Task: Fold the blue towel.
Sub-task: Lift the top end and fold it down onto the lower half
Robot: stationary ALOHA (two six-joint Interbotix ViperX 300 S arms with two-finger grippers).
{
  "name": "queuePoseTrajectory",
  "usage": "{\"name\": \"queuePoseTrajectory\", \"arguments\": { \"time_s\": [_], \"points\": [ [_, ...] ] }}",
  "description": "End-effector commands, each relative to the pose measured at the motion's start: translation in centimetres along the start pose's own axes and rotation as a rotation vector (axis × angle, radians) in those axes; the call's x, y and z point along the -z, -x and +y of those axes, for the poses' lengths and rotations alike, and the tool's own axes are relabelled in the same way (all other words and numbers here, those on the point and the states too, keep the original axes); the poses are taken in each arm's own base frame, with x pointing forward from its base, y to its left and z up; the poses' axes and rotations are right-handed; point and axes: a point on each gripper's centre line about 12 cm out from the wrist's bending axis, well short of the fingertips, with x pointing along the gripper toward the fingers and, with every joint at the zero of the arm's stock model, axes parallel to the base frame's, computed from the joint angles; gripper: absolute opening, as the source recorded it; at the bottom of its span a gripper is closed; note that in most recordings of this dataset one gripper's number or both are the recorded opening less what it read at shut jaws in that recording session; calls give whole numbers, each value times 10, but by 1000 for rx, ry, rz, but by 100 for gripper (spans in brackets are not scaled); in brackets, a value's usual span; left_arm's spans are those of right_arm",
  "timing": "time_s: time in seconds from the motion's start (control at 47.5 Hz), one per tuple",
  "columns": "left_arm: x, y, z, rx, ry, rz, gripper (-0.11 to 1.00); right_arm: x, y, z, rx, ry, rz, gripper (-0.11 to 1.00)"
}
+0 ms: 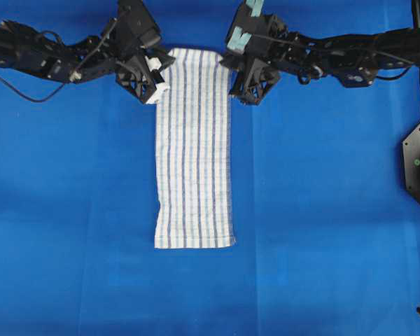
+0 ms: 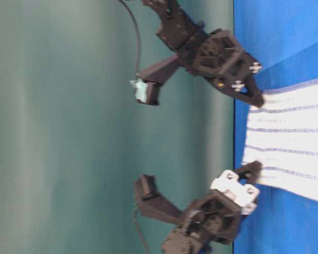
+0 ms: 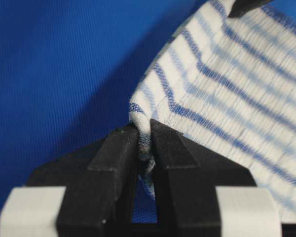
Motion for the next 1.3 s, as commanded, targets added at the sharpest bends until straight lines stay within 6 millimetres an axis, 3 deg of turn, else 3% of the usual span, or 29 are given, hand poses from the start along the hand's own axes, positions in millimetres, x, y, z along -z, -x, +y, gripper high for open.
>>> {"name": "queuePoseTrajectory", "arguments": {
  "time_s": [0.0,0.168,0.316,0.568,0.841,0.989,1.283],
  "points": [
    [-28,20,-7,26,-4,-76,4,-22,19,0,-3,-4,-70,9],
    [-47,46,-28,88,-33,-119,4,-32,47,5,-19,-4,-100,9],
    [-54,67,-42,133,-50,-148,4,-37,74,22,-63,19,-133,9],
    [-43,97,-75,229,-100,-161,4,-29,113,67,-184,37,-146,9],
    [-14,121,-132,385,-175,-125,4,-3,127,122,-324,61,-75,9],
    [-1,132,-152,446,-190,-108,4,8,132,147,-384,80,-54,9],
    [23,139,-187,528,-215,-89,4,36,117,177,-426,70,19,9]
  ]
}}
